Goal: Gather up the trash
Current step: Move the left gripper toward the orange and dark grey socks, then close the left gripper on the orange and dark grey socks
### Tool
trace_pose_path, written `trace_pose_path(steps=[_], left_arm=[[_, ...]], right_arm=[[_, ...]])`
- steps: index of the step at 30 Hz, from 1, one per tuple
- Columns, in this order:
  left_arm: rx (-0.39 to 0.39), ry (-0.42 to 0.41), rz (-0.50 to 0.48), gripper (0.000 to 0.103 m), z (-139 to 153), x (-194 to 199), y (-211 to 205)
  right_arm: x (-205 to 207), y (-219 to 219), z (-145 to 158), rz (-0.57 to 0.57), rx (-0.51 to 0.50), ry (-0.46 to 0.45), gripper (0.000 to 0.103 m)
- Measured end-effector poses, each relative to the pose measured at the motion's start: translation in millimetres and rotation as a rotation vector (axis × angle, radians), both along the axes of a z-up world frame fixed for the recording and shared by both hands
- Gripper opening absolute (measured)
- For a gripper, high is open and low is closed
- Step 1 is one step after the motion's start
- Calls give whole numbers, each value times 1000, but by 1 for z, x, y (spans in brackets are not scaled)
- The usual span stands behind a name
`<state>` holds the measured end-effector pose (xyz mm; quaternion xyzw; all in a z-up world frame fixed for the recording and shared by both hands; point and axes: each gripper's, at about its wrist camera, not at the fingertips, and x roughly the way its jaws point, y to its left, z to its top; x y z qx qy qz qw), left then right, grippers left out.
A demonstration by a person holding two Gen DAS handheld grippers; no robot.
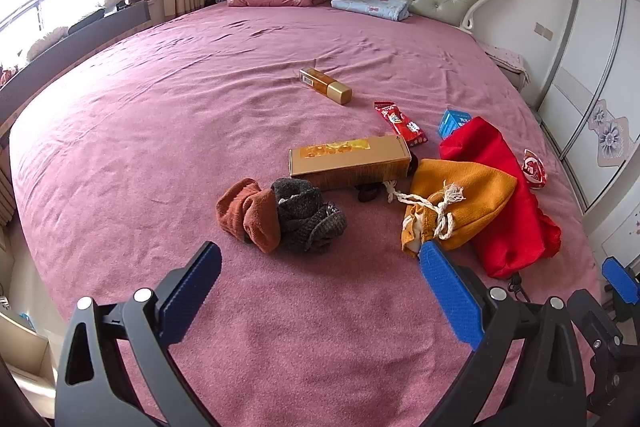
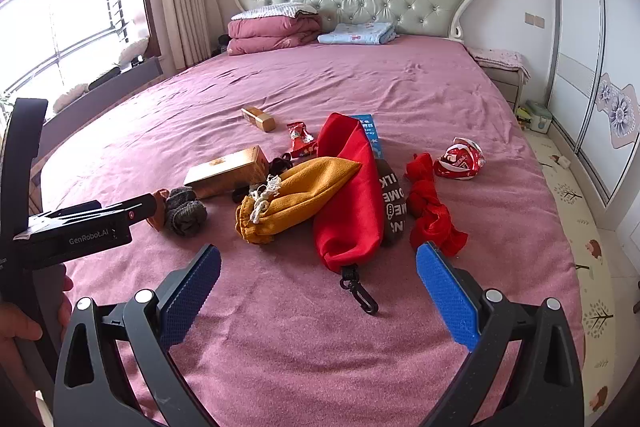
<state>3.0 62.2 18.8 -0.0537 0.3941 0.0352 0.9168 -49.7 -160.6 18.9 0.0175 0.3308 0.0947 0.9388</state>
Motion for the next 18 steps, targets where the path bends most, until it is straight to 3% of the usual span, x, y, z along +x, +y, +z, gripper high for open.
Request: trace_pose_path(steps=[11, 18], left_arm=[[-15, 22, 11, 99, -4, 11, 8], [-35, 61, 69, 99, -14, 25, 29]], right_arm=[[14, 14, -4, 37, -9, 28, 94], [25, 33, -11, 95, -13, 57, 94]])
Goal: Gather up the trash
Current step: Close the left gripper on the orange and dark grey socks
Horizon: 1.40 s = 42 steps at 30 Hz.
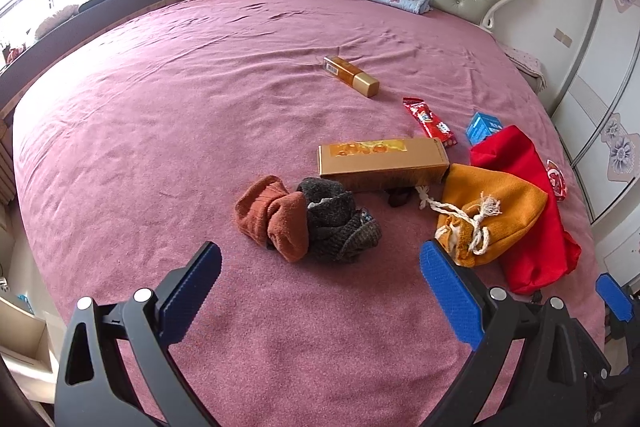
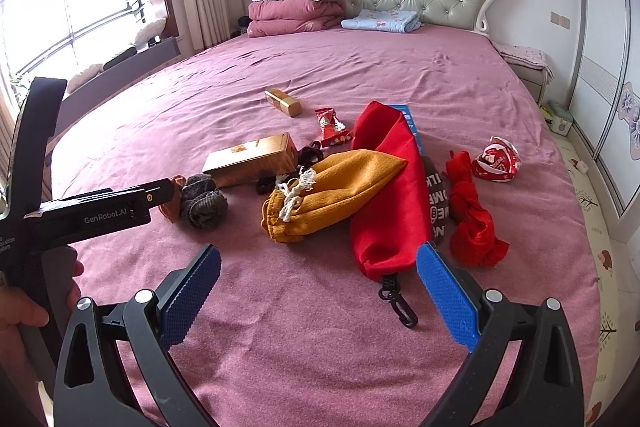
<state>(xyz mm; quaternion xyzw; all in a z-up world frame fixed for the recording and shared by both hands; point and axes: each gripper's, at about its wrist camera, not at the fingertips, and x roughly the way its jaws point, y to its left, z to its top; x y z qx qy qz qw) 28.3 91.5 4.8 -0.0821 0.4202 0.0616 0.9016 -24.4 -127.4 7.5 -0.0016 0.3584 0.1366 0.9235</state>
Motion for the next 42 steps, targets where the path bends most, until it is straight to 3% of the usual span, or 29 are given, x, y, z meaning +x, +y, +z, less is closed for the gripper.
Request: trace_pose_path(steps=[16, 22, 24, 28, 33, 42], left_arm=[[-50, 79, 82, 97, -35, 25, 48], [-60, 97, 75, 87, -48, 42, 57], [-43, 114, 69, 73, -57, 50, 58], [-134, 108, 29, 51, -68, 54, 62], [-145, 85, -9, 37, -66, 52, 63], [-224, 26, -5, 34, -52, 34, 97]], right_arm=[[27, 41, -20, 71, -18, 56, 94], [40, 57, -25, 89, -48, 68, 94], [44, 65, -28, 97, -51, 78, 94], [52, 80, -33, 130, -50, 95, 94], [62, 94, -38, 148, -42, 117, 94], [84, 126, -49, 188, -48, 157, 93]])
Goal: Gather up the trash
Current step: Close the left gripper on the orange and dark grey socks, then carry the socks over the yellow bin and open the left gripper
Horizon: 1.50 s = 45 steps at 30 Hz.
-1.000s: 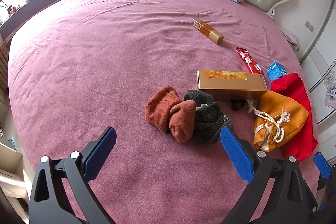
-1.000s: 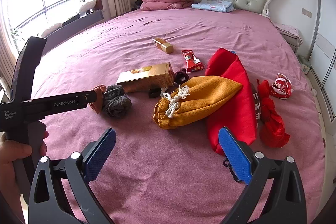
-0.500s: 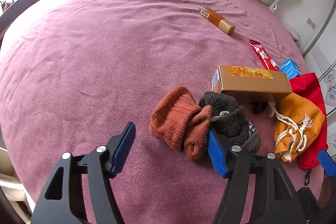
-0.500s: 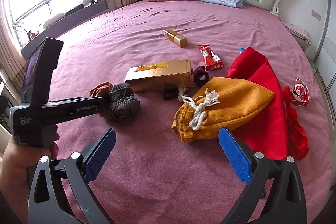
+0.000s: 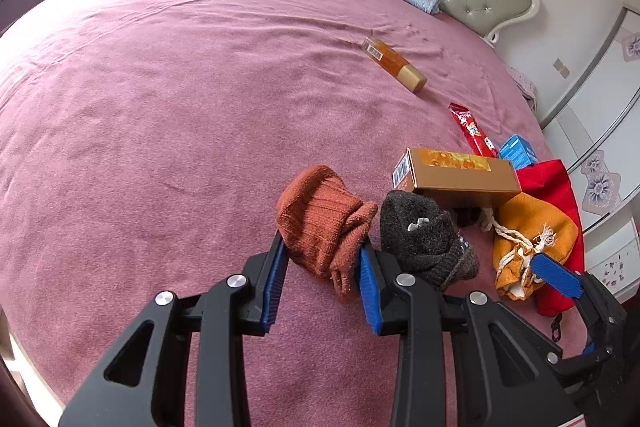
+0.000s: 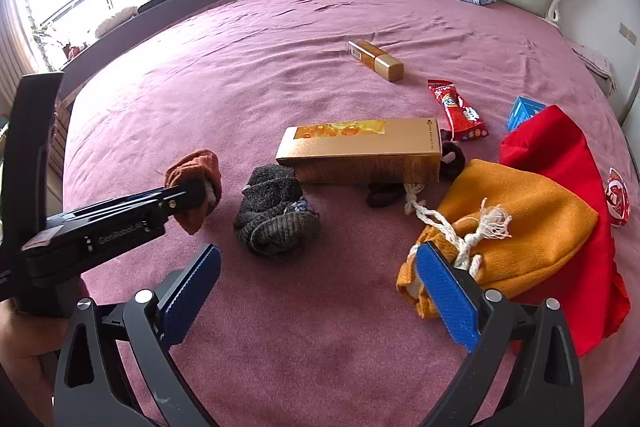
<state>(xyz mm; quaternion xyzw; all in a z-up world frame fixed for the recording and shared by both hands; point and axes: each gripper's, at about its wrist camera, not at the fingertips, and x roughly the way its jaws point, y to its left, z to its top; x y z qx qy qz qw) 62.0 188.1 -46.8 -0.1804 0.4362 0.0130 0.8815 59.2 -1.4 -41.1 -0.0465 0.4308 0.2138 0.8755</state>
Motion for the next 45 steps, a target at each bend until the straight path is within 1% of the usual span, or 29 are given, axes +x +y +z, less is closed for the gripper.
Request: trace_pose_path(steps=[3, 6, 8, 9, 10, 11, 12, 13, 15, 19, 21, 27, 34, 38, 45], left_arm=[[-10, -11, 7, 34, 6, -2, 8], [17, -13, -2, 34, 11, -2, 8], [15, -14, -5, 34, 13, -3, 8], [15, -12, -9, 34, 13, -2, 8], [23, -8, -11, 34, 14, -2, 6], [36, -4, -13, 34, 15, -3, 4], [45, -4, -18, 34, 16, -3, 2], [44, -5, -23, 34, 17, -5, 0], [41, -10, -31, 34, 21, -6, -3], [57, -26, -61, 34, 32, -12, -17], [48, -37, -88, 34, 40, -15, -26], [43, -71, -187, 34, 64, -29, -75], [43, -94, -357, 34, 80, -43, -161], [47, -89, -463, 34, 81, -45, -218], [31, -82, -644, 34, 78, -50, -315]], right_arm=[[10, 11, -6, 13, 3, 30, 88], [19, 22, -14, 29, -6, 71, 76], [26, 25, -21, 33, 2, 94, 72], [28, 27, -24, 33, 2, 106, 66], [31, 27, -27, 39, 13, 126, 52], [32, 27, -30, 47, 35, 147, 50], [31, 26, -30, 41, 46, 144, 49], [29, 24, -29, 41, 55, 138, 45], [25, 19, -24, 49, 74, 137, 42], [11, 2, -5, 39, 105, 104, 41], [3, -13, 7, 29, 132, 86, 41], [-18, -70, 42, -49, 171, 20, 41], [-40, -155, 62, -174, 191, -26, 41], [-55, -212, 67, -256, 196, -35, 41], [-89, -305, 69, -402, 174, -57, 42]])
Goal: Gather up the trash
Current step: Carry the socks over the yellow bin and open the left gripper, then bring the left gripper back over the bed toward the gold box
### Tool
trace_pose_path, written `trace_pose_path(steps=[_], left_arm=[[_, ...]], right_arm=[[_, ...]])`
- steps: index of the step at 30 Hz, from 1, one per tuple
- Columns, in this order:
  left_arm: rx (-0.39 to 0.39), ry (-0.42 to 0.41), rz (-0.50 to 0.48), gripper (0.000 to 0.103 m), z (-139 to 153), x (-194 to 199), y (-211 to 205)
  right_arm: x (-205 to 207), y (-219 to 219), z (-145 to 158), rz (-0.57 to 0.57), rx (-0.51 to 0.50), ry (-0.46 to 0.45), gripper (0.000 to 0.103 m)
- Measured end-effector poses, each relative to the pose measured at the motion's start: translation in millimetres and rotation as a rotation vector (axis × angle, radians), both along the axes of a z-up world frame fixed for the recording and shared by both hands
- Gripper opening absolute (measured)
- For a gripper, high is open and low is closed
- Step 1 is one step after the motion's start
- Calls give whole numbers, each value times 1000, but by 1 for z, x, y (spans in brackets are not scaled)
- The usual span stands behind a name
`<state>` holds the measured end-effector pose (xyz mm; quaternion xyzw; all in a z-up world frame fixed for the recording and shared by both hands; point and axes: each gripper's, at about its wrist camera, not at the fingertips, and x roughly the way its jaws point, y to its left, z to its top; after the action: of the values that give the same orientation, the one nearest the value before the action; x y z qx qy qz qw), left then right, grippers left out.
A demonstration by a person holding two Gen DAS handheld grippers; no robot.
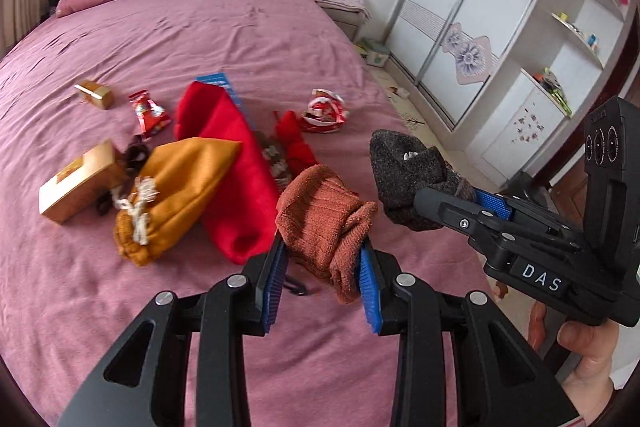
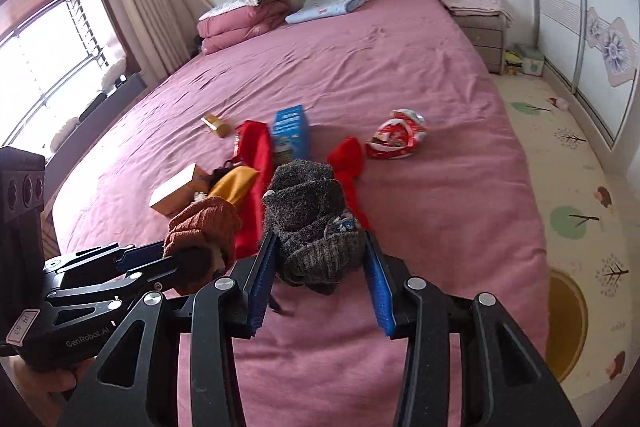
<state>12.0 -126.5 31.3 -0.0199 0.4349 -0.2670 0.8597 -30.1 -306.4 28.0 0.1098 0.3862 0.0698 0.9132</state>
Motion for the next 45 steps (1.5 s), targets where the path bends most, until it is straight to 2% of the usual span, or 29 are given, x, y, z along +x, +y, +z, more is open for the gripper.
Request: trace_pose_path(steps=[5, 13, 21, 27, 29, 31, 32, 33, 39, 45], left_arm=[[-24, 37, -98, 34, -11, -3, -65], [-21, 93, -245, 34, -29, -11, -163], [-13, 136, -364, 34, -47, -13, -243], [-23, 175, -423, 34, -65, -12, -291], [-14, 169, -432, 40, -69, -13, -303], [-8, 154, -425, 61, -70, -14, -309], [-6, 147, -419, 79, -69, -15, -311], [-7, 133, -411, 83, -68, -16, -311], [21, 107, -413, 83, -61, -19, -307], [27, 78, -395, 83, -51, -22, -287]], right_arm=[[-27, -68, -5, -126, -10, 0, 42], [-71, -167, -21, -301, -12, 42, 42], [-100, -237, -45, -414, -5, 115, 42], [-109, -273, -62, -462, -4, 158, 42], [-110, -281, -63, -473, -5, 161, 44], [-112, -287, -64, -494, -12, 160, 50], [-113, -289, -63, -503, -18, 160, 55], [-115, -292, -63, -513, -23, 155, 57], [-123, -297, -56, -531, -14, 130, 57], [-115, -276, -39, -481, -22, 96, 57]])
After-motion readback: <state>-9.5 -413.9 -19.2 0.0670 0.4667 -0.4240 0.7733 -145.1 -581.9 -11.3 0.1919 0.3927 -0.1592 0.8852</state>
